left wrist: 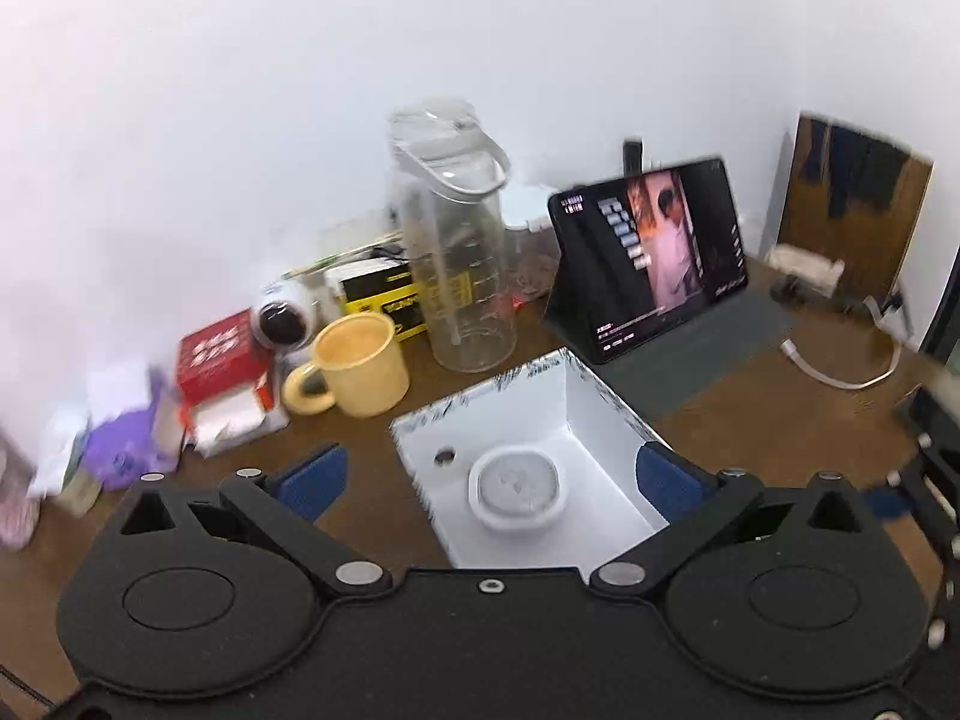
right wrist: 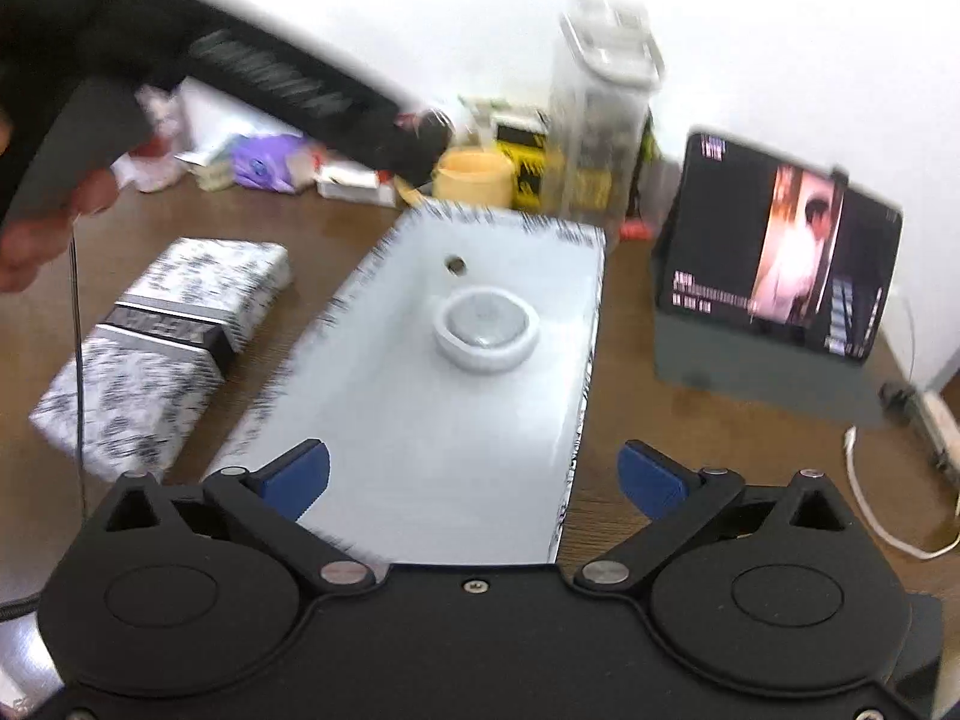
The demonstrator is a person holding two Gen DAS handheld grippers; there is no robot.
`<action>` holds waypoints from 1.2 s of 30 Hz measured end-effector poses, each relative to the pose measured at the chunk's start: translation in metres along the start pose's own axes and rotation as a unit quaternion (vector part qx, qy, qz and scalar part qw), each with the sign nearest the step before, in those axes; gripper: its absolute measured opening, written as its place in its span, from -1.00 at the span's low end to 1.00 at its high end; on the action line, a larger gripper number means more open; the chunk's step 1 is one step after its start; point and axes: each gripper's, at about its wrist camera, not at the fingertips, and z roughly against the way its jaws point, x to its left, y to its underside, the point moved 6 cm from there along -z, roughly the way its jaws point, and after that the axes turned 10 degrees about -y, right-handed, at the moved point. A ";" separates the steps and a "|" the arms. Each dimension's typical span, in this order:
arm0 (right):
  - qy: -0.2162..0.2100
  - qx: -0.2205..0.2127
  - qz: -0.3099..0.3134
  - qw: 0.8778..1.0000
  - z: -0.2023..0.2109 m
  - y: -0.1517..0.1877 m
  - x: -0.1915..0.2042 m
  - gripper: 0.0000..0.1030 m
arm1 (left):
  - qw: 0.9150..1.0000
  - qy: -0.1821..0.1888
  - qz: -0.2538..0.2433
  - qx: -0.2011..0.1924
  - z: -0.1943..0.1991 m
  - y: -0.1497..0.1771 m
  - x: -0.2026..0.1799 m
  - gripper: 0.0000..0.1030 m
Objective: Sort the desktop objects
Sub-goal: 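Withdraw the left gripper while the right gripper reaches toward the pink palette box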
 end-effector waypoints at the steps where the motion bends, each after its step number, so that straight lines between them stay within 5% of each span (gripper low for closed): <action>1: -0.002 -0.006 0.010 1.000 0.010 0.001 0.006 1.00 | 1.000 0.005 0.015 0.000 0.014 0.007 0.006 1.00; 4: -0.012 -0.022 0.037 0.999 0.038 0.006 0.024 1.00 | 0.998 0.010 0.062 -0.005 0.053 0.031 0.024 1.00; 9: -0.048 -0.020 0.076 0.996 0.068 0.030 0.059 1.00 | 0.993 -0.032 0.112 -0.008 0.107 0.077 0.039 1.00; 19: -0.138 0.046 0.170 0.975 0.069 0.086 0.122 1.00 | 0.985 -0.061 0.153 0.049 0.164 0.158 0.041 1.00; 36: -0.239 0.163 0.382 0.878 -0.031 0.124 0.172 1.00 | 0.987 -0.060 0.094 0.118 0.183 0.227 0.041 1.00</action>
